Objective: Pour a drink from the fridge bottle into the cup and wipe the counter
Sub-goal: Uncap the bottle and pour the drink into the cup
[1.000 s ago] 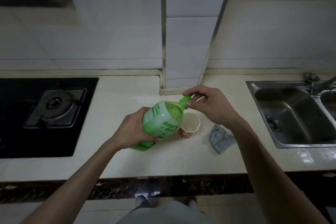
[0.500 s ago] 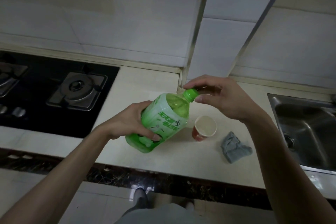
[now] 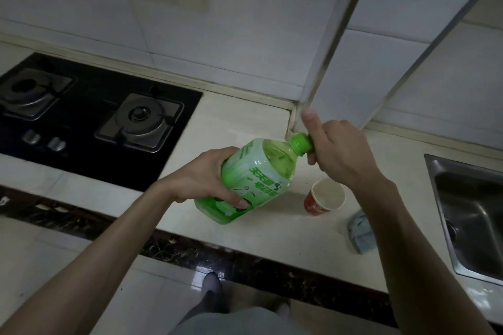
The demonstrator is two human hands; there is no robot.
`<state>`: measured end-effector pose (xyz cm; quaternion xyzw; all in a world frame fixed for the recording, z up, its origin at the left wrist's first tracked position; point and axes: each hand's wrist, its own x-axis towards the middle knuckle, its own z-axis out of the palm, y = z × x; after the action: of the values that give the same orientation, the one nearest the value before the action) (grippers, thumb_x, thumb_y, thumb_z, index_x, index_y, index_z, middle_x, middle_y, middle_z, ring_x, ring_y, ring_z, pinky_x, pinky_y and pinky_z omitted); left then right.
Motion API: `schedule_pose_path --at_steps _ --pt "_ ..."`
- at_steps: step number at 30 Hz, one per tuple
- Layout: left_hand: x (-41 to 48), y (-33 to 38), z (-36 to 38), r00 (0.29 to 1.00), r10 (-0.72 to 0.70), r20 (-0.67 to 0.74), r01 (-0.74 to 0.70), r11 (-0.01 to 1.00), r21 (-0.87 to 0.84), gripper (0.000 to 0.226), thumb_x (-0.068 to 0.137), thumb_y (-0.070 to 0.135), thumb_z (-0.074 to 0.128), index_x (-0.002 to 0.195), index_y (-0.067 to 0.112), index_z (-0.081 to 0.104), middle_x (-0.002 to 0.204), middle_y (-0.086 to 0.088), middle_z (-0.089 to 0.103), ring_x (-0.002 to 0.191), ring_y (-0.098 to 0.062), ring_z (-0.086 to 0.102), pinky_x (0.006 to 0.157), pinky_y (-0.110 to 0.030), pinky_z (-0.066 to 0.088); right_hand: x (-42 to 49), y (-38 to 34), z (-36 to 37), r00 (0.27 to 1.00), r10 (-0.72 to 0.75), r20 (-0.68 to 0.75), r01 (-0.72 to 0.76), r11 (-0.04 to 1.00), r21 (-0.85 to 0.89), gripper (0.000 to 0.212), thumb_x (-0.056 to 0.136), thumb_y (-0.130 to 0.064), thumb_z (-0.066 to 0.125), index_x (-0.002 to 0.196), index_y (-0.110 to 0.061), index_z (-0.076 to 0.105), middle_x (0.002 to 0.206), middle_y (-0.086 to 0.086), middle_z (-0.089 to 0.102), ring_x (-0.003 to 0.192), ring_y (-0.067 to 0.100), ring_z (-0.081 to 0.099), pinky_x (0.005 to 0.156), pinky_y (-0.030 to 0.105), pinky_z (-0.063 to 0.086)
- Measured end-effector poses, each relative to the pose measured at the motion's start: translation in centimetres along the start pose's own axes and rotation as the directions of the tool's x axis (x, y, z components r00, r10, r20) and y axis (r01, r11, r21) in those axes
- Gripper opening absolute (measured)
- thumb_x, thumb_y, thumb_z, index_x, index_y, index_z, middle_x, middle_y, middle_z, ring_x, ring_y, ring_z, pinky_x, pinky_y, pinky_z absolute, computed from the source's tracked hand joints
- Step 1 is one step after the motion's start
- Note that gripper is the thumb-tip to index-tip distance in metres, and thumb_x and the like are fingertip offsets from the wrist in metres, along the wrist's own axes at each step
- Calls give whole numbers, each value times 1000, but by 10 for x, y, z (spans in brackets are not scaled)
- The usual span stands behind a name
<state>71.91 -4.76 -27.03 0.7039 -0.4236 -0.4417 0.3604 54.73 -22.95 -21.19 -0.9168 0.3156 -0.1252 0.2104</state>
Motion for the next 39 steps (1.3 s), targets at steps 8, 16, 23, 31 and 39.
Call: schedule_pose_path --at_steps 8,16,23,31,39 --pt "-5 -6 -13 1000 -8 -29 7 1000 -9 73 53 12 95 116 24 61 107 4 71 99 -13 69 85 -42 59 3 13 -12 946 -292 138 229 907 354 32 87 -23 66 117 -34 63 107 -16 61 88 9 61 73 18 51" --pt "-4 -8 -16 999 8 -35 -7 999 52 72 51 19 95 113 32 60 105 10 69 97 -6 67 83 -35 60 5 -8 25 989 -99 -110 111 987 115 73 90 -67 38 48 -7 46 42 5 38 40 14 33 49 27 27" --pt "-3 -13 -27 999 32 25 -32 999 17 73 52 13 95 115 26 61 108 6 70 101 -11 68 85 -39 60 8 -10 17 951 -291 -105 275 951 -140 55 94 -60 30 58 -21 44 47 -6 39 44 9 41 48 24 22" --pt "-2 -10 -29 998 29 -50 -29 1000 -2 76 52 17 96 118 28 59 106 10 69 99 -7 67 85 -38 60 27 -38 24 981 98 -166 -119 986 -118 69 94 -54 41 46 -5 44 43 6 35 47 27 42 52 29 30" --pt "-9 -8 -67 989 54 140 -53 999 -12 73 58 3 92 121 17 59 111 2 71 101 -13 70 82 -33 60 33 -48 16 903 -419 -96 374 876 -306 57 95 -55 32 56 -14 43 45 -4 36 41 18 37 46 29 34"
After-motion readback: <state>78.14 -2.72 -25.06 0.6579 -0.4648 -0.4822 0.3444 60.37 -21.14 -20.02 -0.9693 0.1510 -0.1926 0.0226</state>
